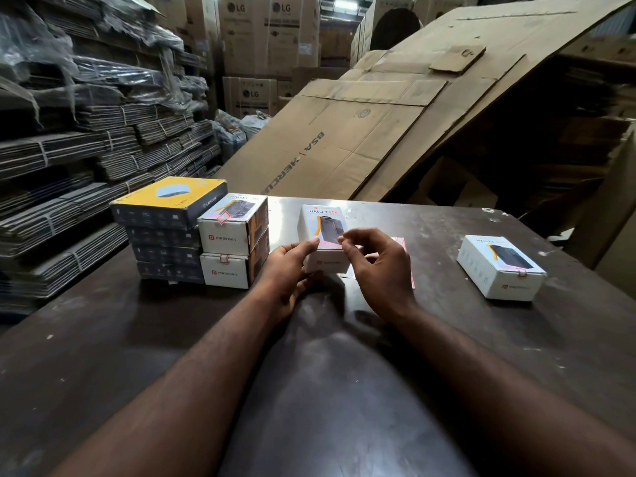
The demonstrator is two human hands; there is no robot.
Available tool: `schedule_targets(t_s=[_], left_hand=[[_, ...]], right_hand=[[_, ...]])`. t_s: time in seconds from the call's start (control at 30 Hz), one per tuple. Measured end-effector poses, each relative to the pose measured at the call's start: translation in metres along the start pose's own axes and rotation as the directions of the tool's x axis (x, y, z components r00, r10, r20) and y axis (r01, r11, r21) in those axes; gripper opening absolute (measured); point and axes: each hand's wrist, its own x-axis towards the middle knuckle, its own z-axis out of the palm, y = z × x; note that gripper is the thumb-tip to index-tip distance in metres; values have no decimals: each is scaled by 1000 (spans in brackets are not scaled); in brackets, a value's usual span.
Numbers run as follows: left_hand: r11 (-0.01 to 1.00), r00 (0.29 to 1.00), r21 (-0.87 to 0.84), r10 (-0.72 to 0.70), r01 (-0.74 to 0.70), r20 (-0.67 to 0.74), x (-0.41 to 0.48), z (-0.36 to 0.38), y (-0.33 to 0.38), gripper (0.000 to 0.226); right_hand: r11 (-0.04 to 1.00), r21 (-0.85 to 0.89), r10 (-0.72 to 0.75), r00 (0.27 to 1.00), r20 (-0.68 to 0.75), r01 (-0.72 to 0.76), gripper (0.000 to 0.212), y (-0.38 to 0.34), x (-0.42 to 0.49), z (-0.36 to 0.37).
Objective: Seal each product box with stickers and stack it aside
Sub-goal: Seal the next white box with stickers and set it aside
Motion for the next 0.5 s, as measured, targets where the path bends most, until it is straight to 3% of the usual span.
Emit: schedule_targets(t_s=[0.17,0.27,0.5], left_hand=[[1000,1000,10,12,-12,-17,1,-2,1,40],[999,999,1,32,-32,-34,1,-2,3,23],[993,996,72,94,-93,-9,-2,-1,3,35]], right_hand=[[999,-34,-9,999,45,10,12,-3,0,-1],[1000,-6,16,1000,-2,-16,12,-4,0,-2],[998,34,61,998,21,-61,12,-3,2,-2]])
